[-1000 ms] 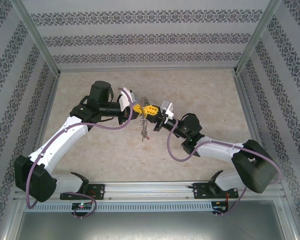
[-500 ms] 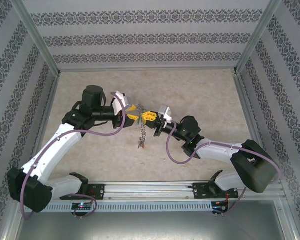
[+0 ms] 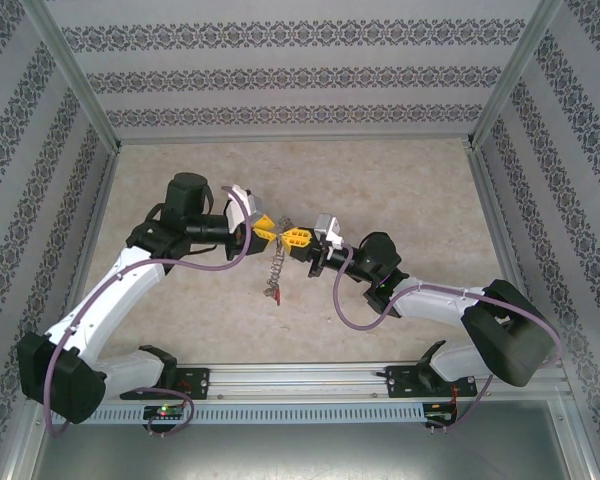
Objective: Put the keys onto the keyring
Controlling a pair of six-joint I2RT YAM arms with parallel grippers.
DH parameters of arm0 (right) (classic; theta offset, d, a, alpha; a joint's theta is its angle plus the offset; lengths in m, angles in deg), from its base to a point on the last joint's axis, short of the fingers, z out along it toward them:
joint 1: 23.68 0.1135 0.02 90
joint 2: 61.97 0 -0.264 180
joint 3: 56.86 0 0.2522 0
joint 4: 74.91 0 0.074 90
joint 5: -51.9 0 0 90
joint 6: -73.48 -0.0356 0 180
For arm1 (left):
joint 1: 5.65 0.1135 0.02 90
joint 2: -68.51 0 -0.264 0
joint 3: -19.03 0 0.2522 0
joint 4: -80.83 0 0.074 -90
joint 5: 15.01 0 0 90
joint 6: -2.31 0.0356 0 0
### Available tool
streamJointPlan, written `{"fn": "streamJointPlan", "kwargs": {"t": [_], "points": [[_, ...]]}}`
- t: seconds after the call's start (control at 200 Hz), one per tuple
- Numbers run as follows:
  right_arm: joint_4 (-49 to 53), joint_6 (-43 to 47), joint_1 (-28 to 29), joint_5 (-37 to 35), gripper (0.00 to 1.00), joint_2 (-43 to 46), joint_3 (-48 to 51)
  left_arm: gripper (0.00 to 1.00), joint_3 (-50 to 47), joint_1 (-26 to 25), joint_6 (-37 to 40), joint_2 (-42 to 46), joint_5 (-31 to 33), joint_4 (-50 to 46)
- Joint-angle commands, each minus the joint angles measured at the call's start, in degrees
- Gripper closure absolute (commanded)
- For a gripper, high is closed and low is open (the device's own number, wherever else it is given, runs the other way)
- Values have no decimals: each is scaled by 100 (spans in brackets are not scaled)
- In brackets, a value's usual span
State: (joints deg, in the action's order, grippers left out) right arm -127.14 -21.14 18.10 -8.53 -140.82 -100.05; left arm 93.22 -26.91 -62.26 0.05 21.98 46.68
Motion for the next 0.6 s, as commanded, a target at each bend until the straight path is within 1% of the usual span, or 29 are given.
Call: {"fn": "streamJointPlan", "kwargs": {"t": [0.0,0.085,0.195,0.595], "points": [[-334,-70,-23,151,100,98,-98,72,322,70,213,-119,-588,-203],[-335,-50,-26,127,100,100,-98,76,381,71,294,-183,-773,-337],[-330,-39,-22,119,100,90,-116,78,346,69,387,-185,-807,-403],[-343,-39,-25,137,100,74,-201,76,287,69,684,-219,-903,-763]]}}
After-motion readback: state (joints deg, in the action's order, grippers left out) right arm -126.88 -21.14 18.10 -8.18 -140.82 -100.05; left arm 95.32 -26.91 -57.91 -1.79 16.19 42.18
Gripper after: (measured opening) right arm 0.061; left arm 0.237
